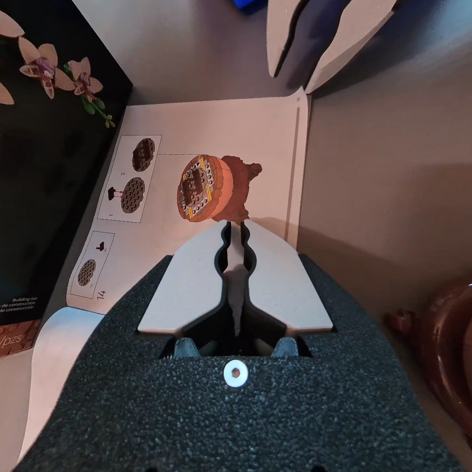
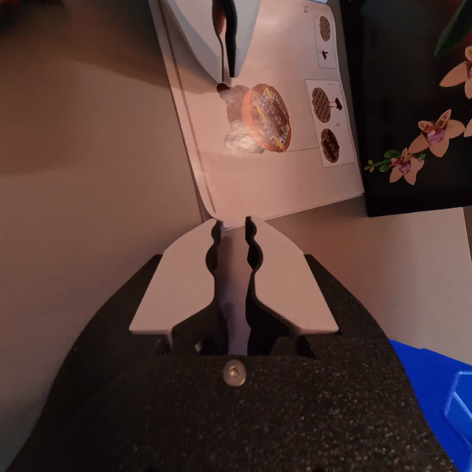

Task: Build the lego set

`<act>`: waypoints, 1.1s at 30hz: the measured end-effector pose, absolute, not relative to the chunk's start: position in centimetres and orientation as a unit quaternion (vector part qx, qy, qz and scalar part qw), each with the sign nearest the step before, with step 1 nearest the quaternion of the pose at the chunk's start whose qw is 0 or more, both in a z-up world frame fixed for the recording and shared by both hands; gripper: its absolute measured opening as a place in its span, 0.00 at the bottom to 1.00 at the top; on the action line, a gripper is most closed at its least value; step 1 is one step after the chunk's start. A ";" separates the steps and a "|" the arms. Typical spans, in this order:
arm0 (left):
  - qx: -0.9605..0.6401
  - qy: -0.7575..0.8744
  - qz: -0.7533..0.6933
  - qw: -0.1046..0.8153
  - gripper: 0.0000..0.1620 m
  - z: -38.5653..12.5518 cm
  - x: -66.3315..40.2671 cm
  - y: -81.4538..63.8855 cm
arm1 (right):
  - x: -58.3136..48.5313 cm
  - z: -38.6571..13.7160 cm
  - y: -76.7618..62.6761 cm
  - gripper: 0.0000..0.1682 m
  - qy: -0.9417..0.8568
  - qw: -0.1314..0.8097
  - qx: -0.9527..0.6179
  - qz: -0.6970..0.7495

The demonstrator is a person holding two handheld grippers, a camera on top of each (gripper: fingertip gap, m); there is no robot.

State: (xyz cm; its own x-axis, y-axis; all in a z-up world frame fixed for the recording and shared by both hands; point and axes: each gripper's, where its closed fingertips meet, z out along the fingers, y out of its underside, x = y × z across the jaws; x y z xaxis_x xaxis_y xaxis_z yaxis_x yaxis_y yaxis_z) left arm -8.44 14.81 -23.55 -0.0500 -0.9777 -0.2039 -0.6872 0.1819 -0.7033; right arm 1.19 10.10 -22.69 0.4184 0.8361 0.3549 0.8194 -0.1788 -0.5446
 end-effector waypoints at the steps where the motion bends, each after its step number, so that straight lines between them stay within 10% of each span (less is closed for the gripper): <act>1: -0.602 0.691 -0.219 0.336 0.04 -23.5 -8.4 14.8 | 1.0 -22.7 10.1 0.08 -0.546 0.350 -0.761 0.010; 20: -0.569 0.614 -0.405 0.369 0.17 -17.5 -4.9 12.4 | -1.3 -18.3 12.2 0.00 -0.467 0.457 -0.749 0.114; 33: -0.556 0.717 -0.312 0.283 0.11 -23.1 -5.1 10.9 | 0.3 -22.9 9.4 0.18 -0.573 0.268 -0.773 0.052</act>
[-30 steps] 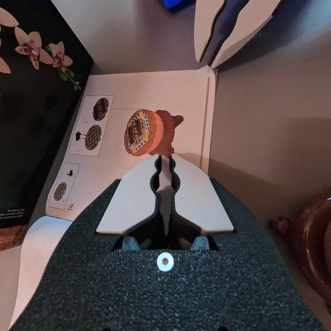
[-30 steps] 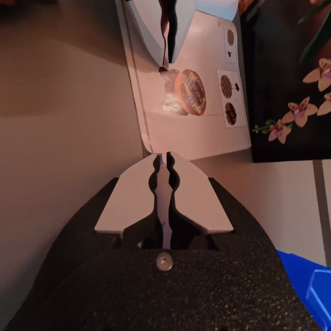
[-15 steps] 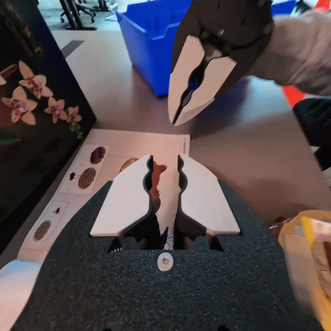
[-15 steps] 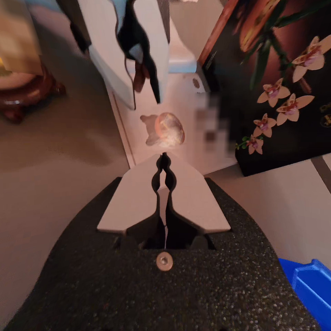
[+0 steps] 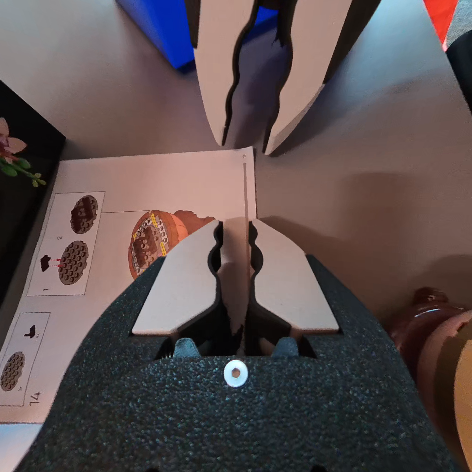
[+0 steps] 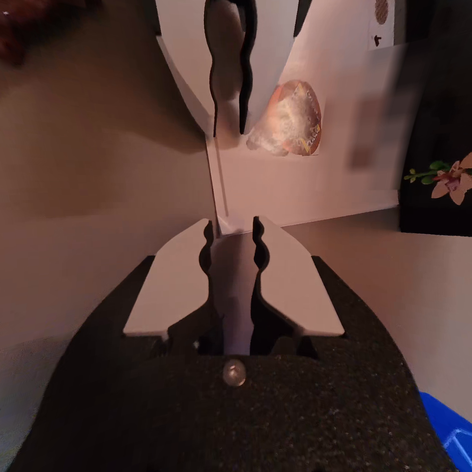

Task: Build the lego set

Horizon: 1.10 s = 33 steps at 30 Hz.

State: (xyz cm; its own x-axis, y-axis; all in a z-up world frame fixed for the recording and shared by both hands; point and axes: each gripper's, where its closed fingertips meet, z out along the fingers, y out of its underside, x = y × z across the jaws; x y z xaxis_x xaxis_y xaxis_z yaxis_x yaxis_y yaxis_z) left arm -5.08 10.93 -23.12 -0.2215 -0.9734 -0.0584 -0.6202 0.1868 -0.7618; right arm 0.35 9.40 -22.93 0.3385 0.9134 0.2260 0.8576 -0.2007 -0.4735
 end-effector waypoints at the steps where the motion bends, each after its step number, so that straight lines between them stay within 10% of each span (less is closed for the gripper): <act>1: -0.557 0.716 -0.314 0.282 0.11 -23.1 -5.1 10.9 | 0.3 -23.0 9.5 0.17 -0.575 0.266 -0.772 0.049; 17: -0.557 0.715 -0.322 0.274 0.14 -23.2 -5.2 10.9 | 0.6 -23.4 10.0 0.02 -0.597 0.260 -0.759 0.035; 33: -0.559 0.716 -0.321 0.270 0.15 -23.3 -5.3 10.9 | 0.9 -23.5 9.5 0.09 -0.599 0.229 -0.766 0.045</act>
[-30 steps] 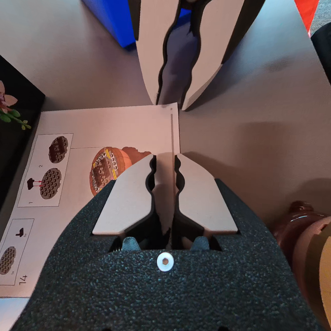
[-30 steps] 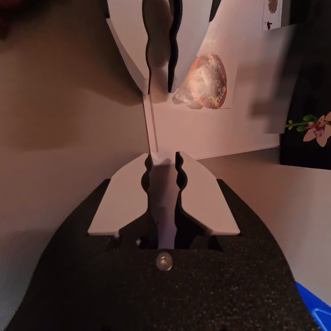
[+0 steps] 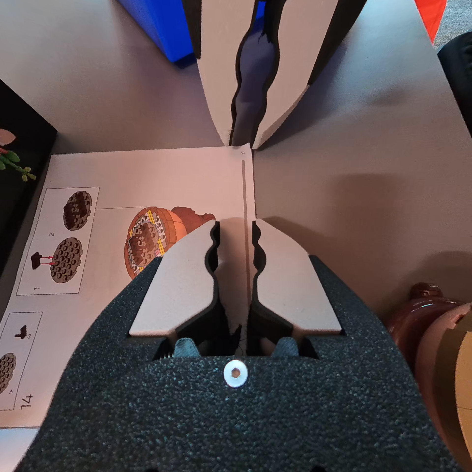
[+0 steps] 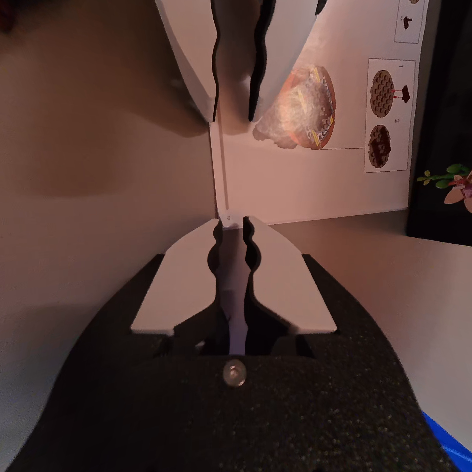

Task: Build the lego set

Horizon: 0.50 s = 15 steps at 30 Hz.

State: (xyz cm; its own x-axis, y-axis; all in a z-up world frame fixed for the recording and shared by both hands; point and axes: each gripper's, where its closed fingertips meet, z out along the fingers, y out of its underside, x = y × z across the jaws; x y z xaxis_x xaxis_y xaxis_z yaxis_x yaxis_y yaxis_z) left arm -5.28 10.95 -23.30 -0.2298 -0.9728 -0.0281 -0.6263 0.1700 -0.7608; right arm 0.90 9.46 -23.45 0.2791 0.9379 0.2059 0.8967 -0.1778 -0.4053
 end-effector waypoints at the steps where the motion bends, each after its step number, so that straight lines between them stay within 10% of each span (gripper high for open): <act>1: -0.559 0.716 -0.321 0.270 0.15 -23.3 -5.3 10.9 | 0.9 -23.5 9.5 0.09 -0.599 0.229 -0.766 0.045; 15: -0.566 0.700 -0.327 0.288 0.16 -22.8 -5.2 11.6 | 0.4 -22.6 10.0 0.00 -0.587 0.251 -0.767 0.065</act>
State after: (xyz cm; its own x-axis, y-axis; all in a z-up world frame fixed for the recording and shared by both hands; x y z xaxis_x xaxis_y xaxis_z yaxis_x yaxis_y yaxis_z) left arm -5.18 11.57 -22.77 -0.1929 -0.9807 -0.0325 -0.6040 0.1448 -0.7837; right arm 0.40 10.02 -22.60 0.3033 0.9328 0.1947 0.8672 -0.1855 -0.4620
